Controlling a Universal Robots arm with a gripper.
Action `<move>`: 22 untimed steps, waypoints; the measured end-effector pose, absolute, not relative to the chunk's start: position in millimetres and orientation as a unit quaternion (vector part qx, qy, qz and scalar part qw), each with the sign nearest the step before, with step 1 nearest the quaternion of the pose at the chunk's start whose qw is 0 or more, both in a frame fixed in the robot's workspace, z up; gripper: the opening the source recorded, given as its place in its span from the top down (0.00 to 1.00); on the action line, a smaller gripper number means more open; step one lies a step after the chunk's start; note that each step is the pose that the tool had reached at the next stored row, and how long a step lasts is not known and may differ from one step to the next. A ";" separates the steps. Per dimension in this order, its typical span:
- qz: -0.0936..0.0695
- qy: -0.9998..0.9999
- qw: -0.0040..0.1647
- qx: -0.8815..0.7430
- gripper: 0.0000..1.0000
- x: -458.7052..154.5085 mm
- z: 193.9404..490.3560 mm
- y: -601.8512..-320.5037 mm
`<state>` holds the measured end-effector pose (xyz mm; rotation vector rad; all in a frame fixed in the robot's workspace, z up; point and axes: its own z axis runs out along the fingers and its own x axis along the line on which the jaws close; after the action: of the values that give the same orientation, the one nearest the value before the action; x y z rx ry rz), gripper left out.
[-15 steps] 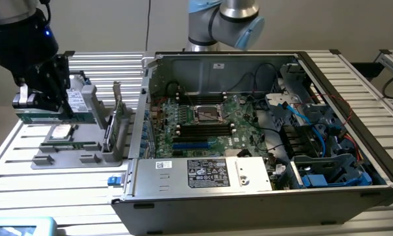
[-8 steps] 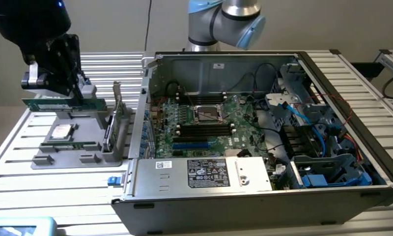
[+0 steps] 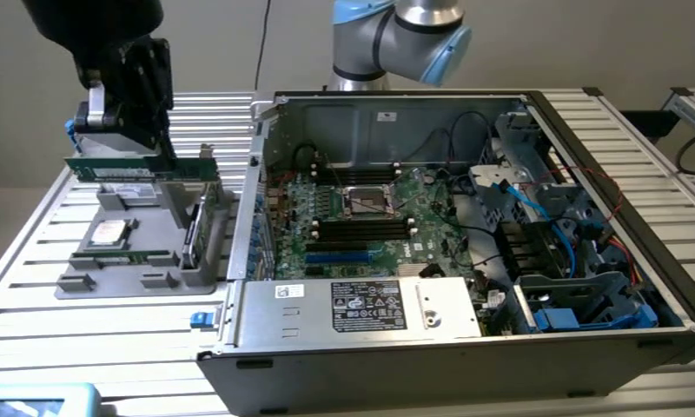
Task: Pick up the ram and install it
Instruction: 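Pick up the ram and move it above insertion slot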
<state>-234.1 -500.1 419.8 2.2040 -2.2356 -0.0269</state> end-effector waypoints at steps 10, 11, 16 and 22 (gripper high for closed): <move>-0.010 -0.712 0.003 0.702 0.87 -188.3 419.8 -500.1; -0.010 -0.712 0.003 0.702 0.87 -183.8 419.8 -500.1; -0.010 -0.712 0.003 0.702 0.87 -161.2 419.2 -499.1; -0.010 -0.712 0.003 0.702 0.87 -135.4 416.8 -488.6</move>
<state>-135.4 -488.6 416.8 2.2017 -2.2324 -0.0323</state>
